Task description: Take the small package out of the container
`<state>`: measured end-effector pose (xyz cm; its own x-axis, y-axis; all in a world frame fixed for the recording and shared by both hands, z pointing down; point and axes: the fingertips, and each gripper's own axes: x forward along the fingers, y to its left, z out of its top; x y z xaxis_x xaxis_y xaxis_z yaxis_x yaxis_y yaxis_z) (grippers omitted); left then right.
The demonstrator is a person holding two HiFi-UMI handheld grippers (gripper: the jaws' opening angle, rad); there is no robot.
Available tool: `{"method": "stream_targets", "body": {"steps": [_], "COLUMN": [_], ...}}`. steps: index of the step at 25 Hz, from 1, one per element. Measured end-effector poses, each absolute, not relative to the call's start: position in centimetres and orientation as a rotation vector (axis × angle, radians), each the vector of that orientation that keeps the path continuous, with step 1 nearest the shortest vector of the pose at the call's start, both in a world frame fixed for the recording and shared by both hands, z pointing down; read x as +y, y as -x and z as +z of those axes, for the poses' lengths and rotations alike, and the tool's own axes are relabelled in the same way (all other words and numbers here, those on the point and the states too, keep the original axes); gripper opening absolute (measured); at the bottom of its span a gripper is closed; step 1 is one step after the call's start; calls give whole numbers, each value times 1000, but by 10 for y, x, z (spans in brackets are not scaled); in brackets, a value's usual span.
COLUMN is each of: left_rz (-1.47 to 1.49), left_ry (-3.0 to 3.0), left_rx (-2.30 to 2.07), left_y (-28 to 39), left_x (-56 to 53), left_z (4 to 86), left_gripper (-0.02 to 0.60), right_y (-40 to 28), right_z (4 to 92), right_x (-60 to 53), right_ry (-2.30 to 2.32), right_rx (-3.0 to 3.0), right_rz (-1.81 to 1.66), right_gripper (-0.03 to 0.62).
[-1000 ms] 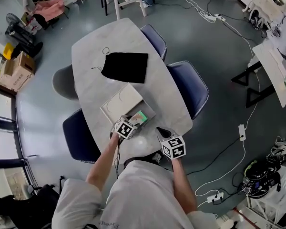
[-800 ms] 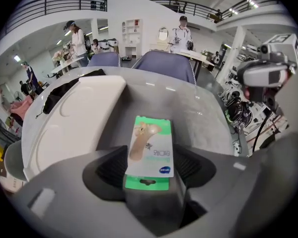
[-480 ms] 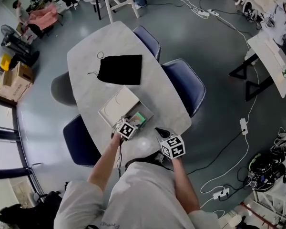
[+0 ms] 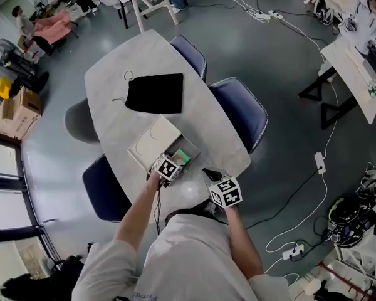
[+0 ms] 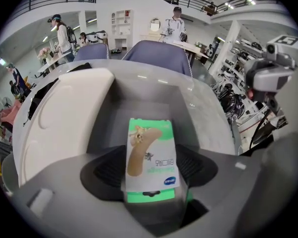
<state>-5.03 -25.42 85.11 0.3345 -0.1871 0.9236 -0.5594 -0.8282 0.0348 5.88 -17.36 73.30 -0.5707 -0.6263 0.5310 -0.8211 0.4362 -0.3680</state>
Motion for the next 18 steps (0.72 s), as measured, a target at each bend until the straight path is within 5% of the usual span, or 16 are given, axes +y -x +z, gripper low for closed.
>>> {"method": "stream_targets", "body": {"steps": [18], "left_rz": [1574], "left_ry": [-2182], "left_rx": [-601], "left_y": [34], "left_x": [-248], "left_z": [865], "left_gripper": [365], "right_y": [-51], "right_z": [739], "right_x": [-171], "right_ry": [-1191], "right_rx": [-2381], "right_rz": [859], "right_gripper": [2]}}
